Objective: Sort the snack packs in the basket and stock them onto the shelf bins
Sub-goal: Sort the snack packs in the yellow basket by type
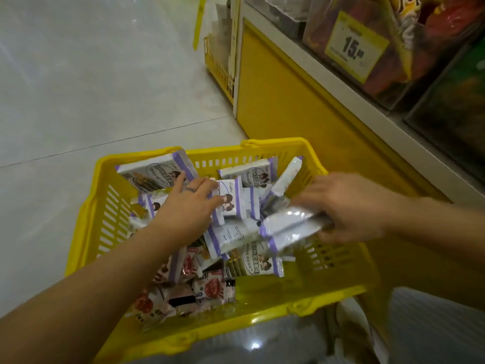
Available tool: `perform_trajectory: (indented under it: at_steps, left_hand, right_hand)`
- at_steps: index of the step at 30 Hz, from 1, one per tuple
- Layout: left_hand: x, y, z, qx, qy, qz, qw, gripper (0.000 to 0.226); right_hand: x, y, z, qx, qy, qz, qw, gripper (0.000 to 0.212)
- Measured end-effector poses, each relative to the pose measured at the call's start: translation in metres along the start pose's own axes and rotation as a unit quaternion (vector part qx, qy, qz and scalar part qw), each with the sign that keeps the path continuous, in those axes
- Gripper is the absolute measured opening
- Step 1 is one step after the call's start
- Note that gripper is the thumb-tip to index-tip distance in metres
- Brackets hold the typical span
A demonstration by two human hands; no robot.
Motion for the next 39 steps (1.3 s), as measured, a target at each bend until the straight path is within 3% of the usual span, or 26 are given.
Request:
perform_trajectory:
  at_steps: [3, 5, 7, 9, 12, 18, 22, 28, 33, 36, 39]
  left_hand:
    - [0.019, 0.002, -0.010, 0.033, -0.014, 0.048, 0.998, 0.054]
    - [0.041, 0.010, -0.012, 0.073, 0.063, 0.082, 0.992, 0.047]
    - [0.063, 0.018, 0.003, -0.040, 0.203, 0.079, 0.975, 0.032]
    - [0.086, 0.025, 0.034, -0.234, 0.279, 0.070, 0.929, 0.019]
    - [0.107, 0.028, 0.065, -0.393, 0.334, 0.071, 0.854, 0.027]
    - [0.125, 0.023, 0.089, -0.497, 0.377, 0.072, 0.779, 0.037]
    - [0.120, 0.016, 0.097, -0.513, 0.500, -0.049, 0.696, 0.042]
    - [0.104, 0.002, 0.086, -0.453, 0.517, -0.041, 0.725, 0.045]
    - [0.089, -0.008, 0.076, -0.405, 0.475, -0.012, 0.781, 0.042]
    - [0.087, -0.009, 0.081, -0.404, 0.441, 0.001, 0.801, 0.043]
    - [0.090, -0.008, 0.090, -0.411, 0.431, -0.006, 0.804, 0.042]
  right_hand:
    - [-0.020, -0.001, 0.047, -0.093, 0.007, -0.030, 0.995, 0.043]
    - [-0.025, -0.006, 0.070, -0.144, -0.006, -0.038, 0.989, 0.048]
    - [-0.021, -0.012, 0.078, -0.168, -0.025, -0.034, 0.985, 0.051]
    - [-0.014, -0.015, 0.083, -0.185, -0.053, -0.030, 0.981, 0.053]
    - [-0.013, -0.012, 0.090, -0.206, -0.078, -0.036, 0.975, 0.054]
    - [-0.029, -0.018, 0.102, -0.235, -0.107, -0.043, 0.965, 0.063]
    - [-0.035, -0.028, 0.103, -0.218, -0.108, -0.067, 0.967, 0.063]
    - [-0.046, -0.046, 0.107, -0.120, -0.039, -0.132, 0.983, 0.045]
    - [-0.052, -0.060, 0.115, -0.066, 0.003, -0.157, 0.985, 0.041]
    - [-0.051, -0.060, 0.137, -0.115, -0.049, -0.141, 0.982, 0.050]
    - [-0.034, -0.055, 0.163, -0.227, -0.137, -0.058, 0.962, 0.054]
Point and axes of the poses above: each hand's wrist, its own y-axis away from the middle knuckle, its own z-axis out of the palm, x = y × z, the point moved 5 cm from there along -y, towards the middle knuckle, and after that the axes turned 9 degrees about -z, right-handed, at the moved point
